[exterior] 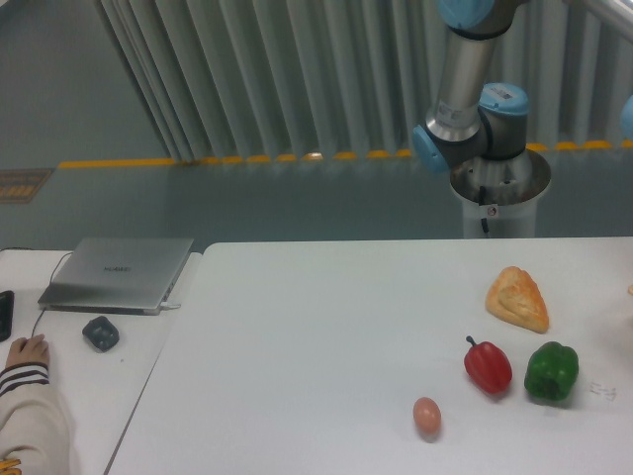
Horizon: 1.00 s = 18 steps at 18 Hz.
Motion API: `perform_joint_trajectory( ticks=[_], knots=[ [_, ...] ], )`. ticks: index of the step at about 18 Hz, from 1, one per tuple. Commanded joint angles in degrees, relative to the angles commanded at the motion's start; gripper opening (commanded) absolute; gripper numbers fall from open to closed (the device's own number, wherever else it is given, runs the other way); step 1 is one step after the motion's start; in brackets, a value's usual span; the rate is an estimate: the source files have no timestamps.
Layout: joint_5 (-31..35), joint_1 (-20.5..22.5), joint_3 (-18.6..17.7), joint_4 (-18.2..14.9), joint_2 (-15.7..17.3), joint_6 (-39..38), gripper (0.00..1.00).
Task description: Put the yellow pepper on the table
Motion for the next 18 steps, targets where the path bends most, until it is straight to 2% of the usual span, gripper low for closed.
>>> perform_joint_trajectory(
  ticks=[10,14,18],
  knots=[
    [0.26,1.14,-1.32,0.44,0.44,-0.70,1.00],
    [0.26,3.87,-3.51,3.68,2.02,-2.89,1.00],
    [0.09,5.27,-3.60,4.83,2.20,-9.91,1.00]
  ],
)
